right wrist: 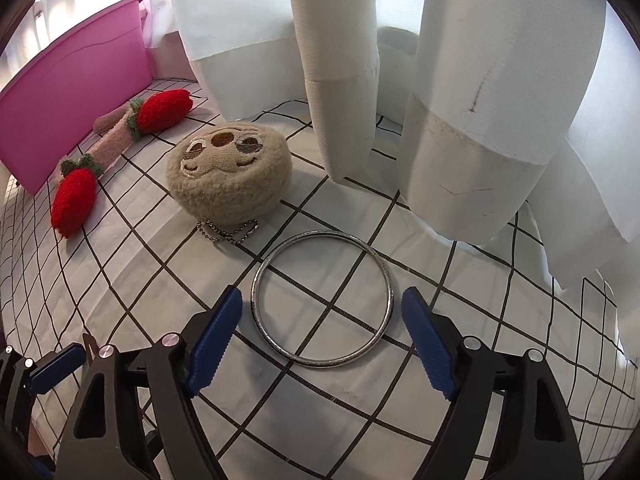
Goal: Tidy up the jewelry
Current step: 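Move the left tool to the black hair clip while the right tool approaches the silver ring, then close the left tool on the hair clip while the right tool closes on the silver ring, then lift and carry the hair clip and ring in both tools over the pink tub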
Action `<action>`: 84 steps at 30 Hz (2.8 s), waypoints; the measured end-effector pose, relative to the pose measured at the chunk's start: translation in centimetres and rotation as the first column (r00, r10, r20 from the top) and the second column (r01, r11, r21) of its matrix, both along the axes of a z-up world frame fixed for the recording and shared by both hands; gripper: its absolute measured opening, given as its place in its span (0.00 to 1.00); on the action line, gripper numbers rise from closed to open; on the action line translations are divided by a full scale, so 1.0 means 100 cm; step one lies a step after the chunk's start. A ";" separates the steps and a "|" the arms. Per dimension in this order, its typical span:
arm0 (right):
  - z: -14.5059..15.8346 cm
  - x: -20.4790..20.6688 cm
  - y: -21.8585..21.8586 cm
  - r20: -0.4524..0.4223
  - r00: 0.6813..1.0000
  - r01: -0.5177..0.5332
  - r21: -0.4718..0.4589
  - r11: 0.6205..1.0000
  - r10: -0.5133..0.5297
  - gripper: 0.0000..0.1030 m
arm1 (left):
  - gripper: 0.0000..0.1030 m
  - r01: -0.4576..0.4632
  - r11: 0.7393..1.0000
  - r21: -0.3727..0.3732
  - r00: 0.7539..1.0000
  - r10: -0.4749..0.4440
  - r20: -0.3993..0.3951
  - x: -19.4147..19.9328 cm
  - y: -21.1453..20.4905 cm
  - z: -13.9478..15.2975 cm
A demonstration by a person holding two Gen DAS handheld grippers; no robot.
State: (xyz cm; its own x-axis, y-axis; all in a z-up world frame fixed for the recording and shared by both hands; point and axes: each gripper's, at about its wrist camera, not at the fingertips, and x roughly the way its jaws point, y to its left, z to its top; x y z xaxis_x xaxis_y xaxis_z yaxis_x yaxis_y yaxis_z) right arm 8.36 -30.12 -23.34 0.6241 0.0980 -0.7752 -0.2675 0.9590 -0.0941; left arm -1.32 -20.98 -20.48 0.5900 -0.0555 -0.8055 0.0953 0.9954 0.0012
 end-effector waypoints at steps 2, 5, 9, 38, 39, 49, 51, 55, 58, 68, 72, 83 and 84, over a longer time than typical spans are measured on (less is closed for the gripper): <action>0.000 -0.003 0.002 0.006 1.000 -0.004 -0.005 1.000 0.004 0.68 | 0.47 0.037 0.999 -0.004 0.999 -0.037 0.006 -0.003 -0.005 0.002; 0.001 -0.004 0.000 0.006 1.000 0.000 0.003 1.000 0.000 0.68 | 0.31 0.062 0.998 -0.007 0.998 -0.062 0.010 -0.005 -0.008 0.002; 0.001 -0.006 -0.002 0.010 1.000 0.005 0.010 1.000 -0.005 0.67 | 0.21 0.065 0.998 -0.017 0.998 -0.065 0.009 -0.005 -0.002 0.004; 0.031 -0.051 0.023 0.046 0.996 0.074 0.110 0.991 -0.080 0.67 | 0.12 0.005 1.000 0.003 0.984 -0.006 0.177 -0.008 0.101 0.075; 0.035 -0.053 0.027 0.051 0.996 0.073 0.111 0.991 -0.079 0.67 | 0.12 0.001 1.000 0.004 0.983 -0.002 0.183 -0.007 0.106 0.080; 0.088 -0.057 0.081 0.130 0.989 0.055 0.128 0.990 -0.072 0.67 | 0.12 -0.028 1.000 0.003 0.962 0.027 0.273 0.003 0.163 0.135; 0.101 -0.058 0.092 0.149 0.986 0.051 0.134 0.990 -0.071 0.67 | 0.12 -0.032 1.000 0.002 0.956 0.030 0.292 0.005 0.174 0.145; 0.124 -0.056 0.120 0.189 0.981 0.030 0.124 0.992 -0.053 0.67 | 0.12 -0.035 0.999 0.001 0.947 0.033 0.318 0.009 0.200 0.164; 0.140 -0.051 0.139 0.217 0.975 0.017 0.127 0.992 -0.044 0.67 | 0.12 -0.042 0.999 -0.004 0.940 0.041 0.339 0.012 0.221 0.177; 0.193 -0.025 0.220 0.311 0.950 -0.076 0.126 0.989 0.034 0.67 | 0.12 -0.090 0.996 -0.010 0.912 0.086 0.402 0.032 0.295 0.214; 0.208 -0.012 0.255 0.332 0.941 -0.115 0.146 0.982 0.061 0.67 | 0.12 -0.126 0.992 -0.027 0.901 0.126 0.415 0.049 0.330 0.230; 0.234 0.024 0.358 0.364 0.913 -0.238 0.104 0.966 0.186 0.67 | 0.13 -0.198 0.978 -0.061 0.881 0.205 0.426 0.088 0.416 0.249; 0.235 0.028 0.366 0.360 0.912 -0.245 0.100 0.964 0.195 0.67 | 0.13 -0.204 0.977 -0.068 0.883 0.213 0.418 0.091 0.424 0.248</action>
State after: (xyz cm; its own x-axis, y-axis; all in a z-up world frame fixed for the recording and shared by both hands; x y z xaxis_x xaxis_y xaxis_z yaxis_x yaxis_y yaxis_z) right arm 11.19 6.44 0.12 0.7995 0.3552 -0.4844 -0.4483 0.8896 -0.0876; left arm 7.80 21.43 4.29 0.8730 0.0917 -0.4791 -0.1191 0.9925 -0.0271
